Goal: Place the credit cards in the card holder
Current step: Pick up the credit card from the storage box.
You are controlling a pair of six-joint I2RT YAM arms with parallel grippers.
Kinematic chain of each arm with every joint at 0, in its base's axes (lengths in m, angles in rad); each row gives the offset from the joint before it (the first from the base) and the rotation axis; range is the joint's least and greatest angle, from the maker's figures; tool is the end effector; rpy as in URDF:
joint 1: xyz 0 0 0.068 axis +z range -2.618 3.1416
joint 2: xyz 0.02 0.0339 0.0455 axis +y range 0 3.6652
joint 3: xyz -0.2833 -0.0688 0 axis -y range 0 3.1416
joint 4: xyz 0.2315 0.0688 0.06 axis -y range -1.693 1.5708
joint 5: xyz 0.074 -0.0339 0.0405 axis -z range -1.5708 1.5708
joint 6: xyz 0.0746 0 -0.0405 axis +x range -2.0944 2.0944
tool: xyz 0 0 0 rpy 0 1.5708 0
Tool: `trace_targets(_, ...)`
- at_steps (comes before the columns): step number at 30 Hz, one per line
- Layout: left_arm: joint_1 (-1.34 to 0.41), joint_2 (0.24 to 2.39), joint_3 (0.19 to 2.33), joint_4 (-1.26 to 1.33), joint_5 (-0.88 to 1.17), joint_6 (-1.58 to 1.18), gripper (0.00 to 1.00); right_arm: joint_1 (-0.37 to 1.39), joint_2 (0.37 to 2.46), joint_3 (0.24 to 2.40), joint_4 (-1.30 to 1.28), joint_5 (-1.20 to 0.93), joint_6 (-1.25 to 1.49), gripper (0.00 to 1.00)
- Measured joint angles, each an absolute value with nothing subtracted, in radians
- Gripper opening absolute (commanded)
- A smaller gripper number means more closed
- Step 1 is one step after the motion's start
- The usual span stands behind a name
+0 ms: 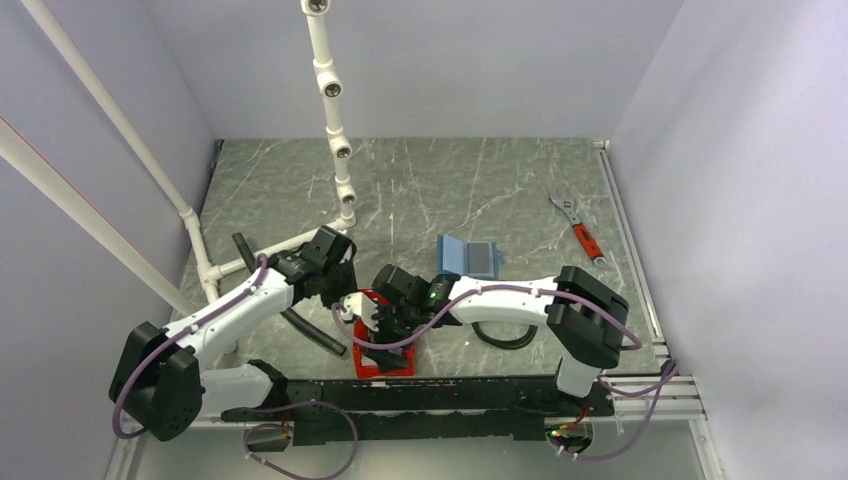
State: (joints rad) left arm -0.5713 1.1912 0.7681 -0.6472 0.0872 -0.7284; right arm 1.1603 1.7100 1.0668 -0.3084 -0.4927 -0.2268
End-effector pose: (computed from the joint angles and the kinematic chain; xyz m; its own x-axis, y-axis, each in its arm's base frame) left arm 0.1832 -0.1255 0.2062 -0.9327 -0.1888 -0.3072 -0.0631 0.9243 -0.3765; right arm 0.1120 0.3457 0.1894 -0.1104 -0.7500 -0.6521 -0.9670 -0.0706 0.2448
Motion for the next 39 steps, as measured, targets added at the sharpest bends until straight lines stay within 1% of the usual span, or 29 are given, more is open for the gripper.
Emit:
trace_targets(5,-0.571,1.208,0.783,-0.658,0.074,-0.738,0.00,1.160,1.721,1.067,-0.286,-0.472,-0.216,0.94)
trace_targets(8,-0.571,1.208,0.783,-0.659,0.070,-0.749,0.00,1.160,1.727,1.067,-0.277,-0.472,-0.216,0.96)
trace_targets(10,-0.571,1.208,0.783,-0.659,0.068,-0.754,0.00,1.160,1.732,1.067,-0.271,-0.472,-0.216,0.93)
trace_targets(22,-0.573,1.208,0.784,-0.664,0.050,-0.765,0.00,1.160,1.698,1.047,-0.268,-0.514,-0.232,0.70)
trace_targets(26,-0.573,1.209,0.786,-0.670,0.046,-0.765,0.00,1.160,1.677,1.044,-0.267,-0.535,-0.236,0.61)
trace_targets(30,-0.576,1.216,0.796,-0.685,0.047,-0.764,0.00,1.156,1.673,1.037,-0.259,-0.533,-0.242,0.47)
trace_targets(32,-0.578,1.218,0.799,-0.689,0.047,-0.764,0.00,1.152,1.673,1.037,-0.257,-0.531,-0.244,0.34)
trace_targets(34,-0.578,1.218,0.799,-0.694,0.050,-0.764,0.00,1.150,1.673,1.037,-0.253,-0.524,-0.247,0.23)
trace_targets(39,-0.580,1.219,0.802,-0.702,0.054,-0.764,0.00,1.148,1.673,1.037,-0.239,-0.497,-0.243,0.06)
